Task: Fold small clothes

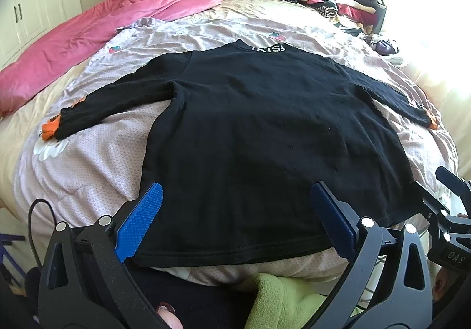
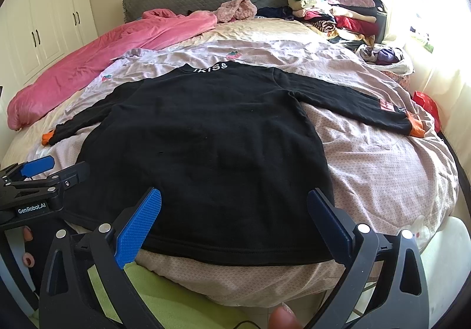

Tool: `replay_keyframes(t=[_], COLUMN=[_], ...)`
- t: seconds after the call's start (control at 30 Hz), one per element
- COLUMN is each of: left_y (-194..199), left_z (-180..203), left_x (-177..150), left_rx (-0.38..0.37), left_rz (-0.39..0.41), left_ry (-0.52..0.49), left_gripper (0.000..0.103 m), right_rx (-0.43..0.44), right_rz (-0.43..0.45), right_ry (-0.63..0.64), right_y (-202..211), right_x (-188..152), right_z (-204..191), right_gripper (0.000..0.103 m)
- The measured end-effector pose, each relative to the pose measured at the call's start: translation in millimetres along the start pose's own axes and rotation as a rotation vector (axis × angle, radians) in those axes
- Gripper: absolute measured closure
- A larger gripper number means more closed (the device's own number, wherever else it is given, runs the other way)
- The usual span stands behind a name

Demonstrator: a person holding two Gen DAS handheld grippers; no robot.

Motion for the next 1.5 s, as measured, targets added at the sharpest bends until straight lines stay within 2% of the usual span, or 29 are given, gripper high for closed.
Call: replay_keyframes(t=[1.03,1.5], left_y=[-5.3,-21.8], left_z=[-7.5,2.7], left_x=[1.2,21.0], left_rx=[0.012,0.015], left_rz=[0.004,-0.01], left_ry=[0.01,0.008], left_gripper=[0.009,0.009], right_rx=[0.0,0.011], right_rz=[0.009,0.006], right_ry=[0.019,0.008], right_y=[-2.7,-16.5], right_x=[4.2,17.1], right_z=[-2.6,1.2], right_gripper=[0.004,0.004])
Point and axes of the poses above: each gripper's, at about its wrist camera, not at the fingertips, and y roughly against the way its jaws point, z to its right, x to its top, the point moved 5 cm from there along -y, roughly the way its jaws point, and after that the axes turned 3 degrees about -y, right-handed, at the moved point
